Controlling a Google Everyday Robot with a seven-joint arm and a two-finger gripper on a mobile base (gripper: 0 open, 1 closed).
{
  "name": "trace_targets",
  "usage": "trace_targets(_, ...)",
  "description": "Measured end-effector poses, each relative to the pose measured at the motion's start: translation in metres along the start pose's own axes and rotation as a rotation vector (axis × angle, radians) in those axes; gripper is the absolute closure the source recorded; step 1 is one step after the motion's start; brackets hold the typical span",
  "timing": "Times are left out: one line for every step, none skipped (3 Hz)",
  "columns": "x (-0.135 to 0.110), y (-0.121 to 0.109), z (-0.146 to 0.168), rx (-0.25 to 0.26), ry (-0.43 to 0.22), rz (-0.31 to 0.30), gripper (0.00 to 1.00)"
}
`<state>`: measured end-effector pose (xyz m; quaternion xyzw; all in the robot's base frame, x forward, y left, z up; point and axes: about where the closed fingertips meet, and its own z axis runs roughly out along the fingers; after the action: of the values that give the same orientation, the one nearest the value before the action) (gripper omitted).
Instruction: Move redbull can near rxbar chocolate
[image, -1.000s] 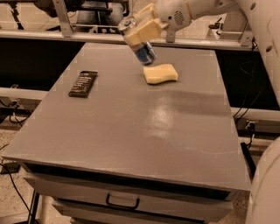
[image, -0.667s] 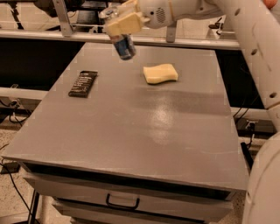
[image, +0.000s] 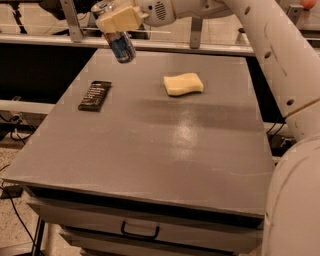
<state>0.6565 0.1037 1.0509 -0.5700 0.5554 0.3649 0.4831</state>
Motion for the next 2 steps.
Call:
trace_targets(0.008,0.0,0.012,-0.033,-0.087,0.029,1.0)
trace_targets(0.014,-0.008,0.041,-0.035,-0.28,0.074,1.0)
